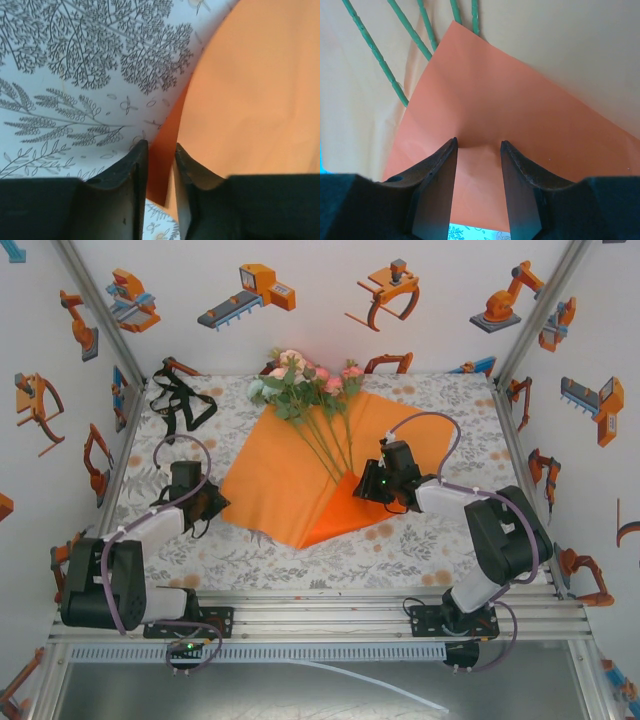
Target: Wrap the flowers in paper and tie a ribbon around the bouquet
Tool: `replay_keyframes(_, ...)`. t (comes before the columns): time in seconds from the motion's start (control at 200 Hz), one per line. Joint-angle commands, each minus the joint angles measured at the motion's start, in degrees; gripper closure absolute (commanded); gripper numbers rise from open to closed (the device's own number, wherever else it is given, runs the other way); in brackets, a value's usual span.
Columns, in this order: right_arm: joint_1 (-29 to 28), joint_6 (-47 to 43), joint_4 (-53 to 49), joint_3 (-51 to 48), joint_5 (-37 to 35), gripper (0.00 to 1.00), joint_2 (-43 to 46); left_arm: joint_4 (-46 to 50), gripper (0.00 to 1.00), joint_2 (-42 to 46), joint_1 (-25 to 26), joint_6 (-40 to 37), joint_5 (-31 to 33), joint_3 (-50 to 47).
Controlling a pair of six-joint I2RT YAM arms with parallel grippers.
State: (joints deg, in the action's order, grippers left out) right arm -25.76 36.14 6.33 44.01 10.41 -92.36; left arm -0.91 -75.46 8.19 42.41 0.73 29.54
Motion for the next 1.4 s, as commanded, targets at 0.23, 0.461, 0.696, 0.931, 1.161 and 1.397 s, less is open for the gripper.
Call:
replay_keyframes(0.23, -6.36, -7.57, -1.53, -2.76, -3.54, 0.51, 8.75, 15.85, 1.0, 5.65, 1.21, 9.72, -2.92, 6.61)
replay_keyframes(0.461, -13.89, -13.6, 0.95, -6.49, -2.17, 0.55, 10.0, 16.46, 1.0, 3.7, 2.6, 17.86, -9.25, 12.61)
replay_keyframes(0.696, -16.25, -17.17, 1.71, -4.75, -5.1, 0.58, 5.52, 14.98, 1.0, -0.62, 3.15, 25.49, -16.14, 18.82)
replay_keyframes(0.931, -16.34, -18.43, 1.52, -3.32, -6.94, 0.55, 3.14, 9.31, 1.0, -4.49, 2.97, 34.46, -24.87, 22.02)
replay_keyframes(1.161, -16.34, -21.62, 3.16, -4.11, 1.8, 0.4, 1.89, 2.27, 1.0, -7.81, 2.98, 42.22, -28.58, 23.63)
replay_keyframes(1.397, -16.34, -25.64, 3.51, -4.61, 10.55, 0.13, 0.25, -0.3, 1.0, -11.69, 3.06, 45.96, -27.0, 28.53)
